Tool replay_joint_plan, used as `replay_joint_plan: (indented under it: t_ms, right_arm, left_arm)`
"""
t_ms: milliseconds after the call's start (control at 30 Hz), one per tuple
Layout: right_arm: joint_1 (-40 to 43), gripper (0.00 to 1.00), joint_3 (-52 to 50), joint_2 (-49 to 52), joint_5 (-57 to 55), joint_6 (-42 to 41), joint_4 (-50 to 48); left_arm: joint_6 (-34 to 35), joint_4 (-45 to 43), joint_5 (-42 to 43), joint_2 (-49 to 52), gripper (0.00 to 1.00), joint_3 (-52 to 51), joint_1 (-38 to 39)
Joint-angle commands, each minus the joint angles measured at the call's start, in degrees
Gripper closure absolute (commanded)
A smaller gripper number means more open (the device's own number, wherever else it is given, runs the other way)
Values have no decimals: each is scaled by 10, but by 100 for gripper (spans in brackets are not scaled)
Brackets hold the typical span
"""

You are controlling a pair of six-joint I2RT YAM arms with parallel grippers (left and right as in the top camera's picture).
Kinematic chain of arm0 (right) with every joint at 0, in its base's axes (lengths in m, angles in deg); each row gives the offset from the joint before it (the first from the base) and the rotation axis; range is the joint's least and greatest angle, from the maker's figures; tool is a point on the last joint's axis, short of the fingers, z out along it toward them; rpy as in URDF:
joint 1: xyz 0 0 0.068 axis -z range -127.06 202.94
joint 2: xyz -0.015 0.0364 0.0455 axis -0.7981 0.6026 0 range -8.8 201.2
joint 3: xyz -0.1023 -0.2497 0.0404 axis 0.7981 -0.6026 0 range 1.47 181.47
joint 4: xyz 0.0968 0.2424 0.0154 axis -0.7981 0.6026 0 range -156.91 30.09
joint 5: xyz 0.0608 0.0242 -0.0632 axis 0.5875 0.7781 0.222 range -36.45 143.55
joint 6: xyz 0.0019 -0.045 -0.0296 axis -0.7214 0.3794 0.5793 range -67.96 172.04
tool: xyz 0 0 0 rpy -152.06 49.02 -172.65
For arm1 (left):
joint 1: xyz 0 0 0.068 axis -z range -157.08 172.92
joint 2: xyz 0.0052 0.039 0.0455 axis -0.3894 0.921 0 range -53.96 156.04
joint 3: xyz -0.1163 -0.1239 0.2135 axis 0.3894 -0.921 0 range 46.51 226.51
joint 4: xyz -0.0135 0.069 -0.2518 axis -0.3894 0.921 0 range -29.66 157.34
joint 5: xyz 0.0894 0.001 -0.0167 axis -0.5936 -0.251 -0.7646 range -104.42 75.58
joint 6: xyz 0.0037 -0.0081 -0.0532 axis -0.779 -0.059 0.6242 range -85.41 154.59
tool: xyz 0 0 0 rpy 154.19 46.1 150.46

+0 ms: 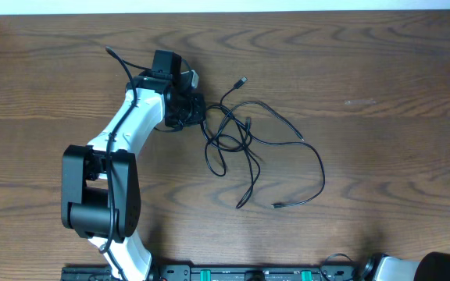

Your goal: Untangle cables

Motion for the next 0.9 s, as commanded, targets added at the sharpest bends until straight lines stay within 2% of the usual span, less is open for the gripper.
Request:
replay_joint_plan:
  t_ms: [0, 500, 700, 733, 767, 800, 833, 867]
  right_arm:
    - [28, 99, 2, 30, -8, 10, 3]
    - [136, 99, 2, 147, -10, 10, 15]
    - [161, 98, 2, 156, 51, 7, 22]
    - [163, 89, 2, 156, 57, 7, 22]
    - [165, 72, 2, 156, 61, 7, 23]
    - [166, 63, 2, 156, 61, 7, 23]
    - [166, 42, 2, 156, 61, 7, 23]
    - [167, 36, 2, 156, 61, 7, 23]
  left_arm:
    - [-8, 1, -8, -11, 92, 9, 0]
    - [-8, 1, -8, -11, 92, 9, 0]
    - [-8, 2, -8, -11, 92, 9, 0]
    - [-8, 2, -7, -11, 92, 9, 0]
    - [-8, 2, -8, -11, 92, 9, 0]
    - [-8, 2, -8, -11, 92, 9, 0]
    - [-8, 2, -7, -11, 92, 9, 0]
    - [-8, 2, -7, -11, 92, 9, 0]
